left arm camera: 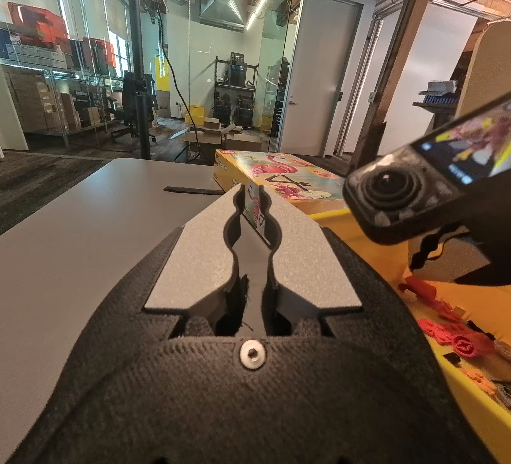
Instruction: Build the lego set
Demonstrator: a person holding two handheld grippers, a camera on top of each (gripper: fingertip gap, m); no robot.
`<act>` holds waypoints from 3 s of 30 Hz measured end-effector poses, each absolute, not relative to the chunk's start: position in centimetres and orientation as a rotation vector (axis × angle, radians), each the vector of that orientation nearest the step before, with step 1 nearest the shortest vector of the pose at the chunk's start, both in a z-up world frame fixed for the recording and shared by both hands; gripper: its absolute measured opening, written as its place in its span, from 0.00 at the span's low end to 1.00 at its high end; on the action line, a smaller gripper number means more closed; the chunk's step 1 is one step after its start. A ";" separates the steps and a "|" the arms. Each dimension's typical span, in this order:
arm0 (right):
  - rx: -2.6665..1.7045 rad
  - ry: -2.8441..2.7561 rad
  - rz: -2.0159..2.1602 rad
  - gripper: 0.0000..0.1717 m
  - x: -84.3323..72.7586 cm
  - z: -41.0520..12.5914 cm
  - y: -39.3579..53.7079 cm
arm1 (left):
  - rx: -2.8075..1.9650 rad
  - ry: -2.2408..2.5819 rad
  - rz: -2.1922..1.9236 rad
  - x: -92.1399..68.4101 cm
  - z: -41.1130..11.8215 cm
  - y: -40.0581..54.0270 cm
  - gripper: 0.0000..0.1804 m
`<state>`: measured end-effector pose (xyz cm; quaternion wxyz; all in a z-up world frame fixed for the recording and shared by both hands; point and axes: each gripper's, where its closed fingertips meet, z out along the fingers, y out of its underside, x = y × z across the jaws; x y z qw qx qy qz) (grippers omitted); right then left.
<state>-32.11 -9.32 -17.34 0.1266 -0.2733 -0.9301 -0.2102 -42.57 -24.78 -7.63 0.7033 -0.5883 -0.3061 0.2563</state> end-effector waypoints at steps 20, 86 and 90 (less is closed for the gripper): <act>-0.666 -3.223 -0.475 0.26 -25.6 -18.0 -12.7 | -1.307 -0.683 0.566 -42.6 -7.6 -24.8 0.05; 0.196 -3.249 0.183 0.24 -17.1 -17.8 -19.8 | -1.302 -0.688 0.554 -42.7 -7.6 -24.8 0.05; 0.268 -3.183 0.171 0.22 -17.1 -18.6 -20.0 | -1.300 -0.690 0.552 -42.7 -7.6 -24.8 0.05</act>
